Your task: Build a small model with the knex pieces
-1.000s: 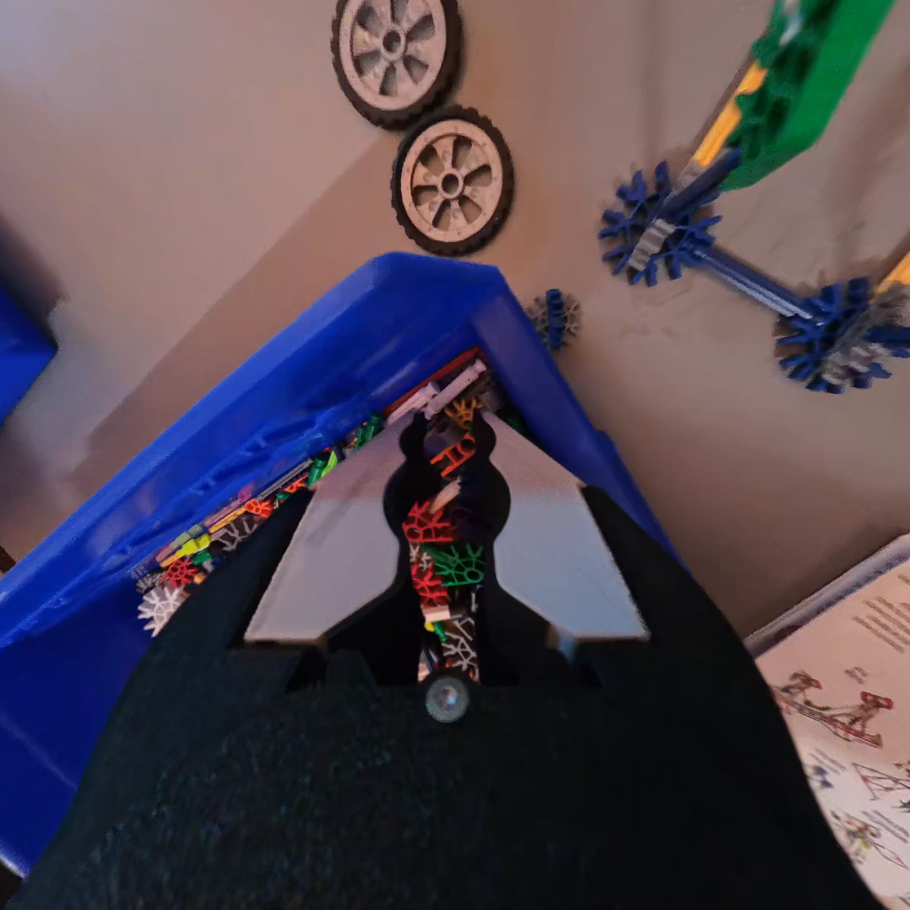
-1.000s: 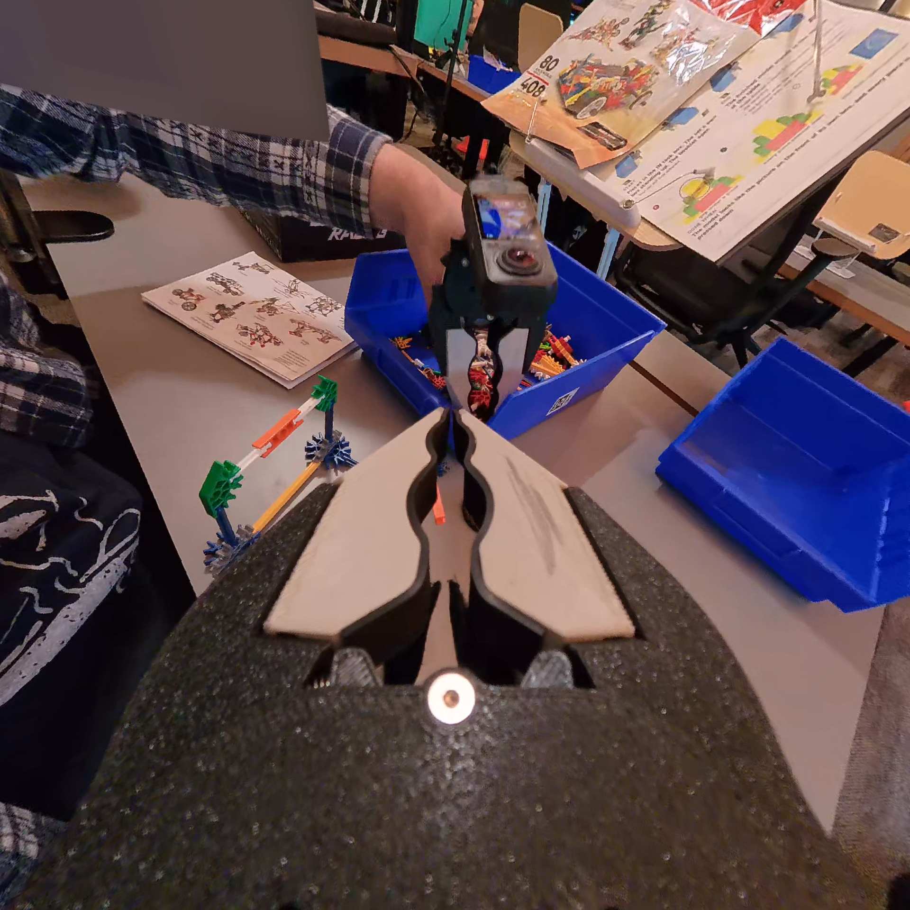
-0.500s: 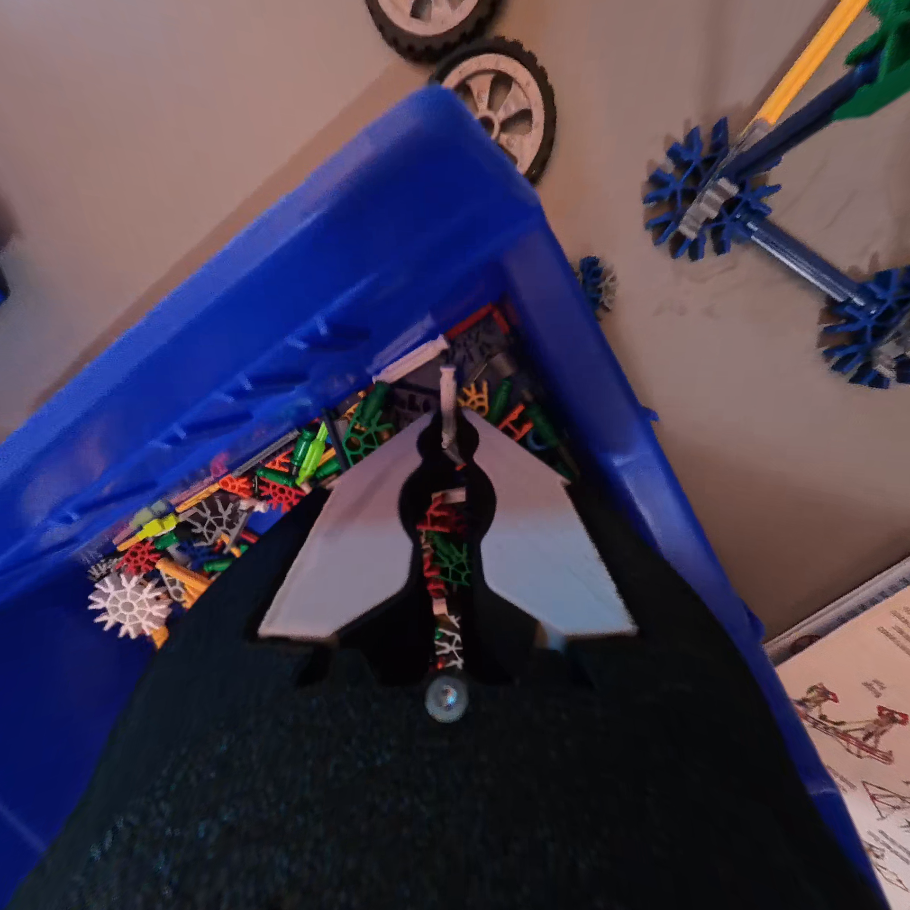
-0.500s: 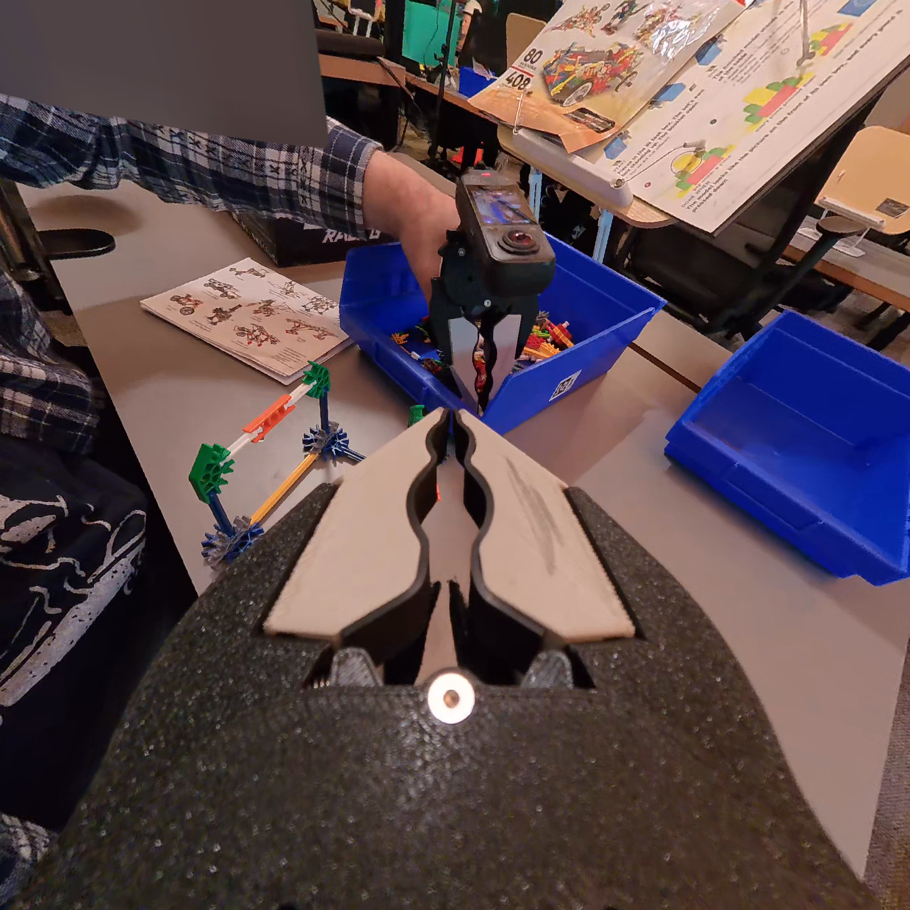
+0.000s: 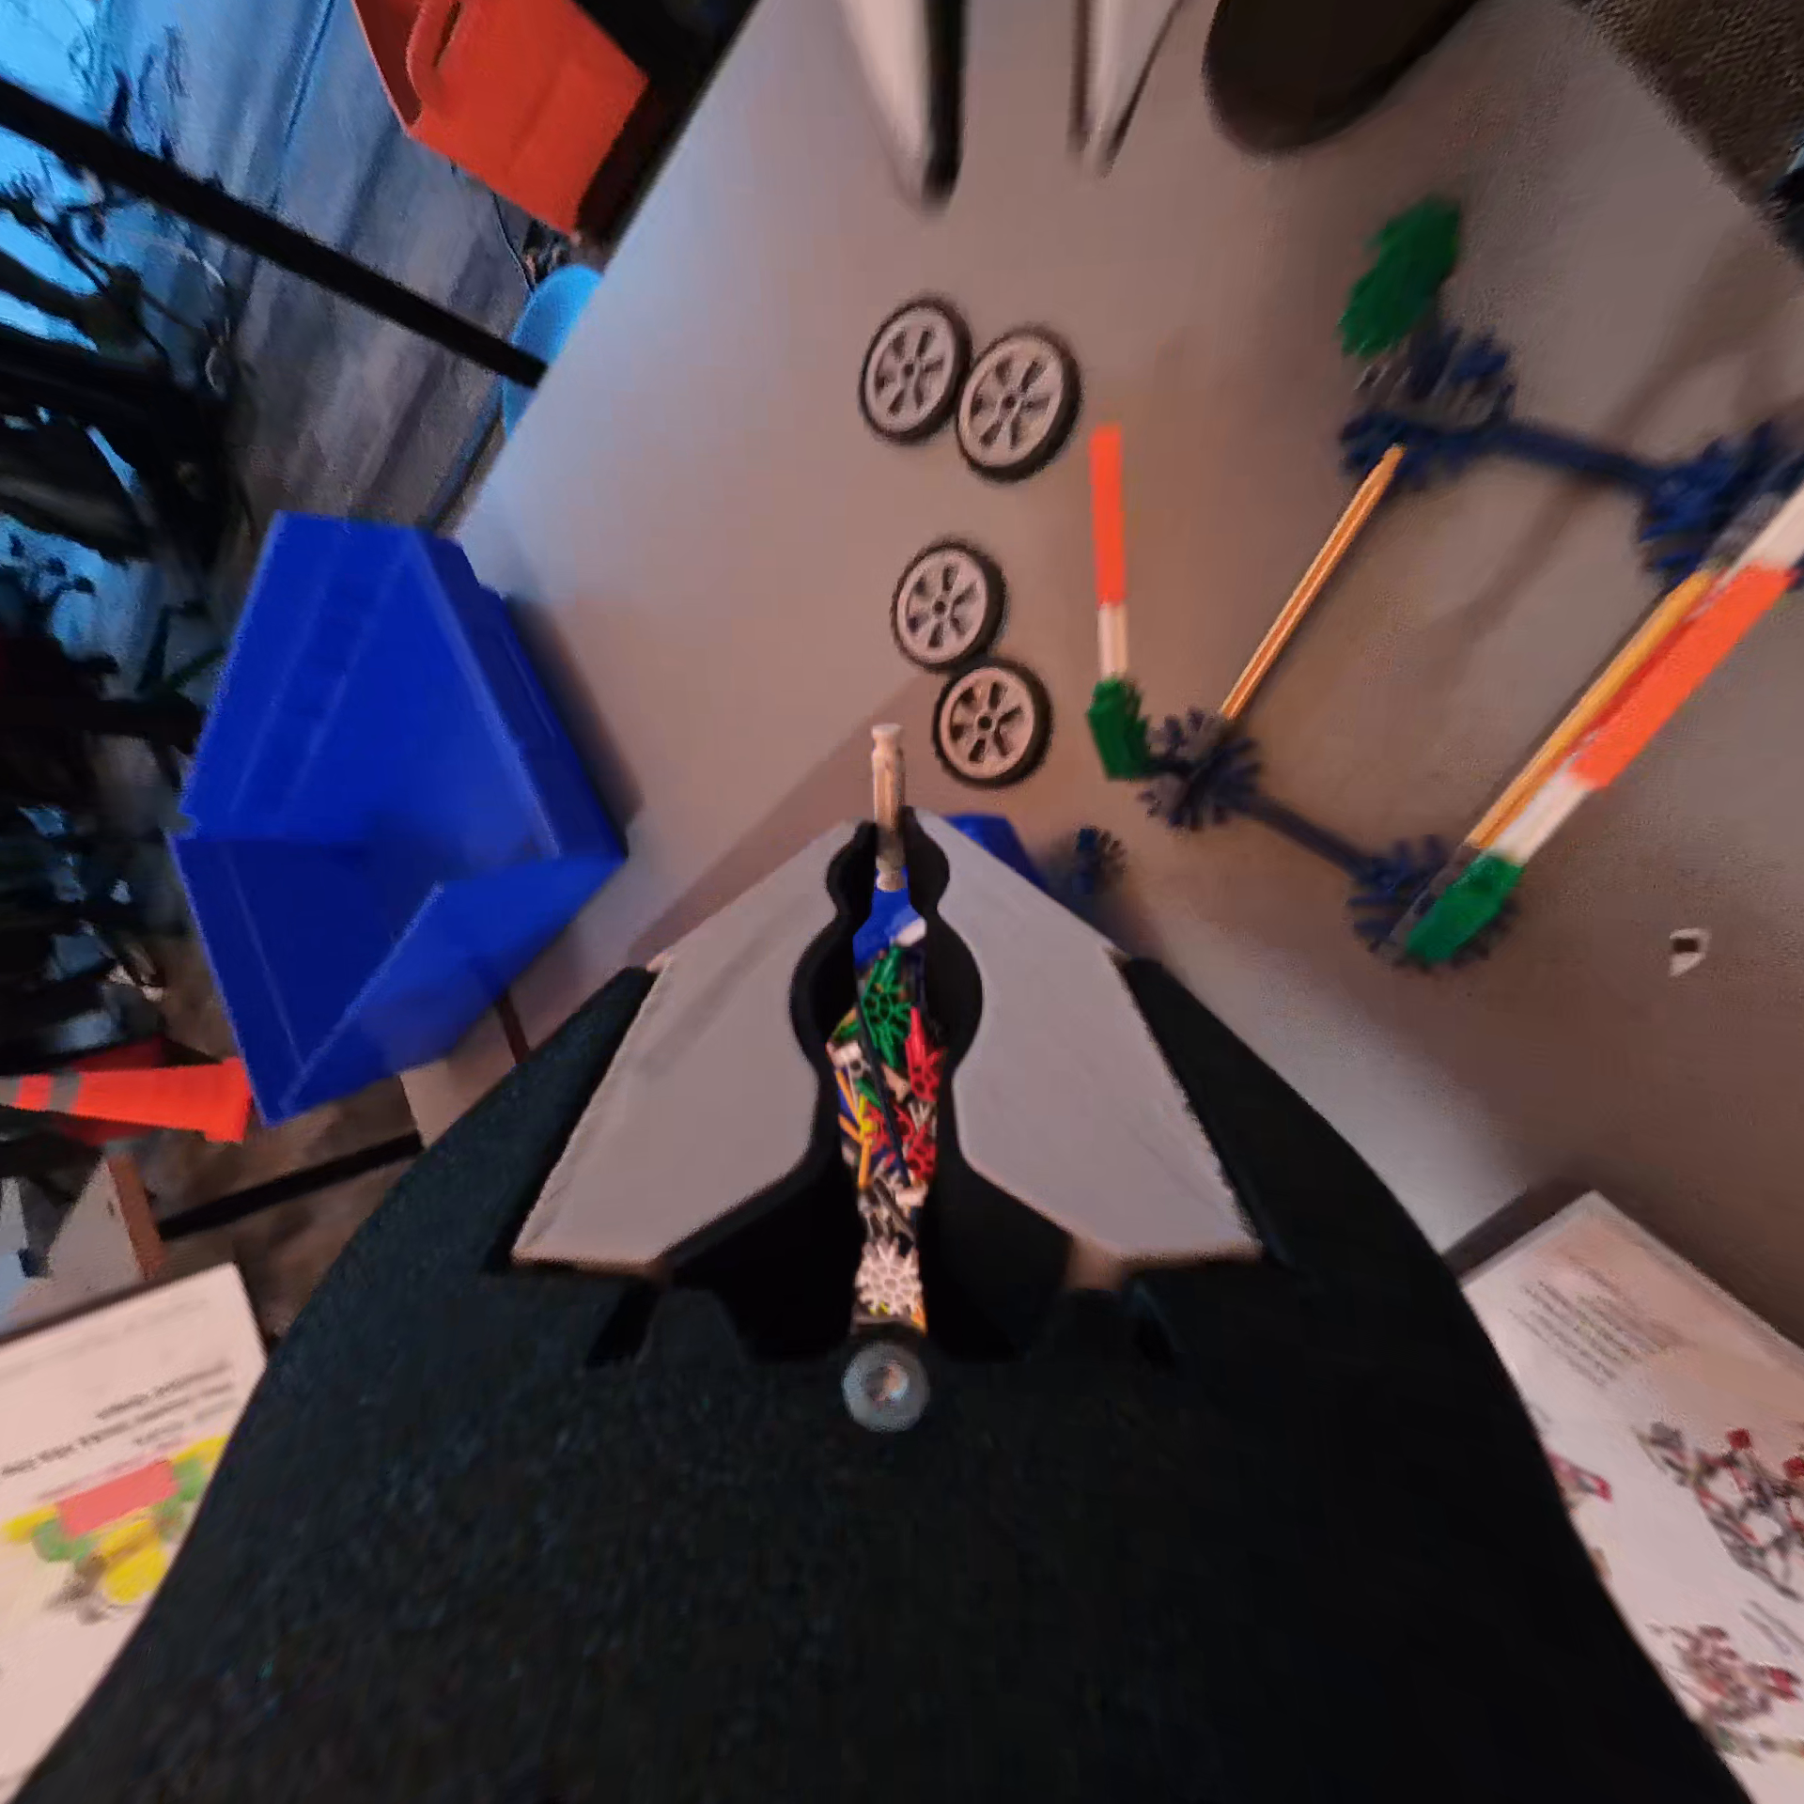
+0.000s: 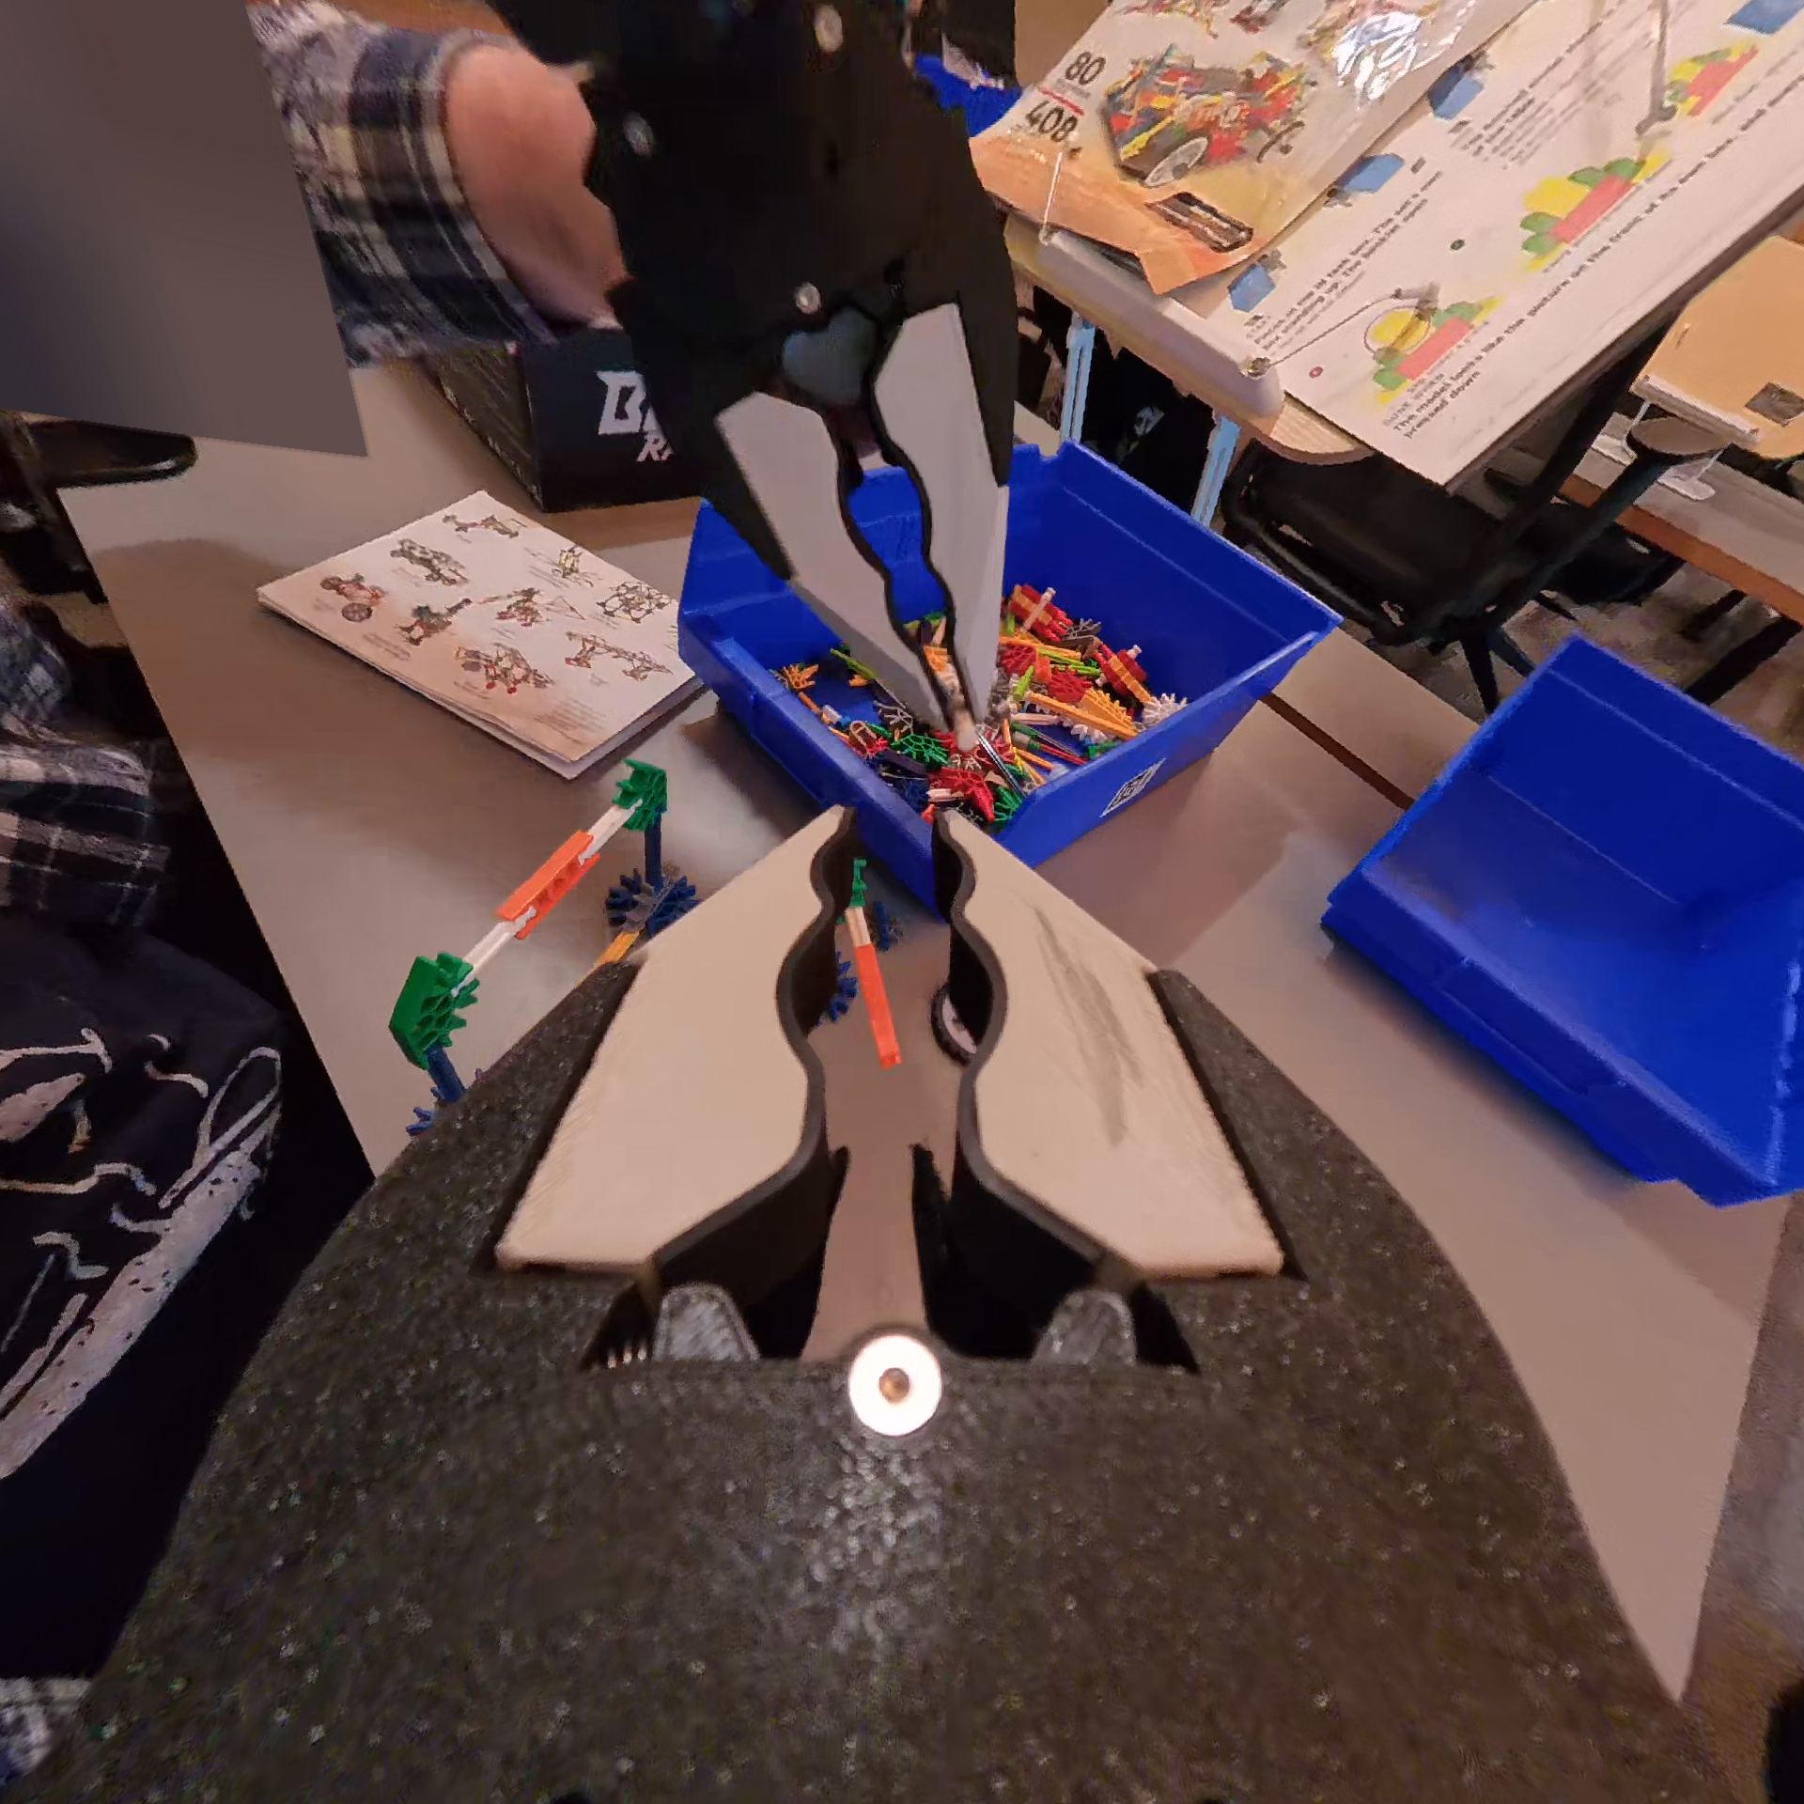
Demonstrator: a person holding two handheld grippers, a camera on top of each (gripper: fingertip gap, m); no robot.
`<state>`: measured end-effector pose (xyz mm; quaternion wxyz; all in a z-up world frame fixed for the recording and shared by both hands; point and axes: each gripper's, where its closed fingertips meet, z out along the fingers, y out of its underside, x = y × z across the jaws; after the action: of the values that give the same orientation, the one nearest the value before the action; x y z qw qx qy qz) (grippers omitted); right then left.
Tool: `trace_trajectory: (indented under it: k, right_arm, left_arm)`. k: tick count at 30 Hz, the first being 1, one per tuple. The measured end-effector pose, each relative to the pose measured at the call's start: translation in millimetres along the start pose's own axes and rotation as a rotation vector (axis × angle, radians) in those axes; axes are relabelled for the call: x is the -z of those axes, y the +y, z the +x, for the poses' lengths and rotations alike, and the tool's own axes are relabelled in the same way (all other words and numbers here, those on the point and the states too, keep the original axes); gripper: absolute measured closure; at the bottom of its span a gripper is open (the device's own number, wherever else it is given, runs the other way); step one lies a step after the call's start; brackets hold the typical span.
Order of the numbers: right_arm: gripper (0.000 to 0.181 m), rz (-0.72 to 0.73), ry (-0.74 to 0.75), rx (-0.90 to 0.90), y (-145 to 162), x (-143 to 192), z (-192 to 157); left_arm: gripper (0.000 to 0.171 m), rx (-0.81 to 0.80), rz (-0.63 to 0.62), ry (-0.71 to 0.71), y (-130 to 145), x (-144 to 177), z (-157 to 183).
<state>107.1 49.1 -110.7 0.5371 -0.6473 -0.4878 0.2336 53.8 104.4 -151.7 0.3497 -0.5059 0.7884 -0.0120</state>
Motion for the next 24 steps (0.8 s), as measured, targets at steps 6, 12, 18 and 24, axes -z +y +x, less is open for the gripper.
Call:
trace_trajectory:
  k: [6,12,18,24]
  right_arm:
    - [0.161,-0.084,0.031,0.109,0.7,-16.4,-10.2]
    - [0.163,-0.195,0.091,0.197,17.3,-15.6,-9.9]
    - [0.177,-0.215,0.109,0.221,21.0,-4.8,-8.5]
    - [0.177,-0.192,0.095,0.169,24.6,1.3,-6.4]
  left_arm:
    - [0.168,-0.061,0.078,0.007,-56.8,1.1,22.9]
    - [0.169,-0.087,0.092,0.016,-71.5,-6.6,30.3]
    - [0.168,-0.115,0.093,0.017,-80.6,-8.6,30.0]
    - [0.168,-0.111,0.107,0.042,-86.4,-12.5,29.7]
